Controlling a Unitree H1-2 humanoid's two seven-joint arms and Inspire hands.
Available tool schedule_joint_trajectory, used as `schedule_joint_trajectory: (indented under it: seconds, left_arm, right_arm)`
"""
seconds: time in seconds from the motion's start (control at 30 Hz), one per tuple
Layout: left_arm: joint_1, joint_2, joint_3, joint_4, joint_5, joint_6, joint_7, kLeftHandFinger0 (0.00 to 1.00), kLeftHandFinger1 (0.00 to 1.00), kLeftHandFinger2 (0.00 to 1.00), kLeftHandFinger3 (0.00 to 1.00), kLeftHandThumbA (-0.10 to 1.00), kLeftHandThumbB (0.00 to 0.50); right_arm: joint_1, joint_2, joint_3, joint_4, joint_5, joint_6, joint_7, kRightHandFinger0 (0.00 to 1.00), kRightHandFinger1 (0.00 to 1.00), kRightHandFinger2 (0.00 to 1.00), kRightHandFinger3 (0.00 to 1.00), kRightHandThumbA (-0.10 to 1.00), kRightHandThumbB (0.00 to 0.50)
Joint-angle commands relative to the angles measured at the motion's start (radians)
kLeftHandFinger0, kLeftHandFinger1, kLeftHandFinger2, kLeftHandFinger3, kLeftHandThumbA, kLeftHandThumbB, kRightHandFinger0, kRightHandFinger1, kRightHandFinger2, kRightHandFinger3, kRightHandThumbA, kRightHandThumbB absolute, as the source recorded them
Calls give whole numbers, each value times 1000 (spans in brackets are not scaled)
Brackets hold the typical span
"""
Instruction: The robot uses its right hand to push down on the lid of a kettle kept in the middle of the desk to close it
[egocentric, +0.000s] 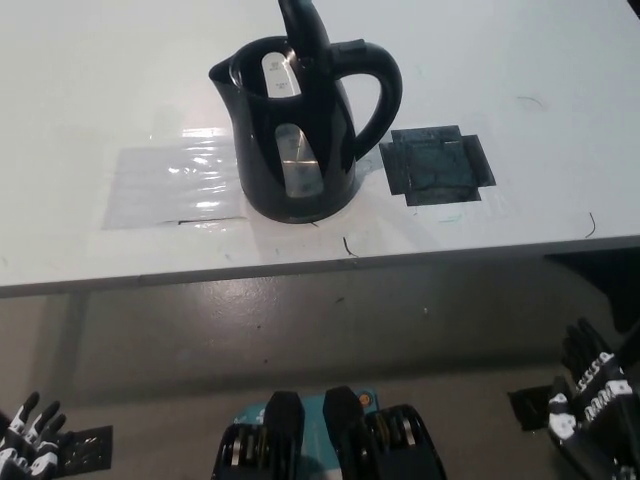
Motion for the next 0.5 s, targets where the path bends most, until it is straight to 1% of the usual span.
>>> schedule_joint_trajectory:
  seconds: [0.0,0.07,0.1,0.13,0.17,0.2,0.23,0.3,0.33,0.37,0.4,0.43,0.47]
  left_arm:
    - [6,32,12,-51,-40,-8,-22,1000,1000,950,1000,262,172]
    - [0,42,15,-50,-38,-6,-23,1000,1000,954,1000,270,179]
    - [-2,42,14,-45,-38,-12,-27,1000,1000,958,1000,267,174]
    - [-2,44,16,-39,-39,-17,-30,1000,1000,960,1000,258,170]
    - [2,43,18,-35,-40,-20,-32,1000,1000,960,1000,255,171]
    - [4,41,18,-40,-41,-12,-27,1000,1000,955,1000,246,176]
    - [16,40,17,-40,-32,-15,-26,1000,1000,962,1000,263,175]
    - [26,40,18,-40,-34,-15,-29,1000,1000,965,1000,263,167]
    - [33,40,17,-41,-32,-15,-31,1000,1000,970,1000,262,164]
    - [35,39,17,-42,-34,-13,-31,1000,1000,967,1000,257,168]
    - [40,36,17,-40,-37,-13,-32,1000,1000,966,1000,254,168]
    - [40,35,17,-36,-36,-16,-33,1000,1000,961,1000,254,171]
    - [48,33,15,-37,-36,-14,-34,1000,1000,951,1000,258,177]
  right_arm:
    - [72,-8,45,-282,-60,-140,39,1000,1000,1000,1000,132,7]
    - [79,-6,53,-382,-45,-86,35,1000,1000,1000,1000,126,2]
    - [53,-21,50,-470,-12,-19,34,1000,1000,1000,1000,116,0]
    - [14,-30,45,-508,-2,28,30,1000,1000,1000,1000,97,0]
    - [3,-31,46,-520,-2,46,30,1000,1000,1000,1000,91,0]
    - [-54,-46,38,-543,15,87,28,1000,1000,1000,1000,72,0]
    - [-178,-70,20,-551,25,148,15,1000,1000,1000,1000,146,0]
    - [-323,-92,1,-551,80,229,-15,1000,1000,1000,1000,257,0]
    - [-421,-105,-16,-551,109,288,-34,1000,1000,1000,1000,334,15]
    - [-465,-109,-22,-551,127,320,-46,1000,1000,1000,1000,385,25]
    - [-516,-112,-27,-551,148,359,-57,1000,1000,1000,1000,414,27]
    - [-577,-115,-38,-551,145,414,-62,1000,1000,1000,1000,473,39]
    - [-703,-113,-43,-503,168,471,-92,1000,1000,1000,1000,550,70]
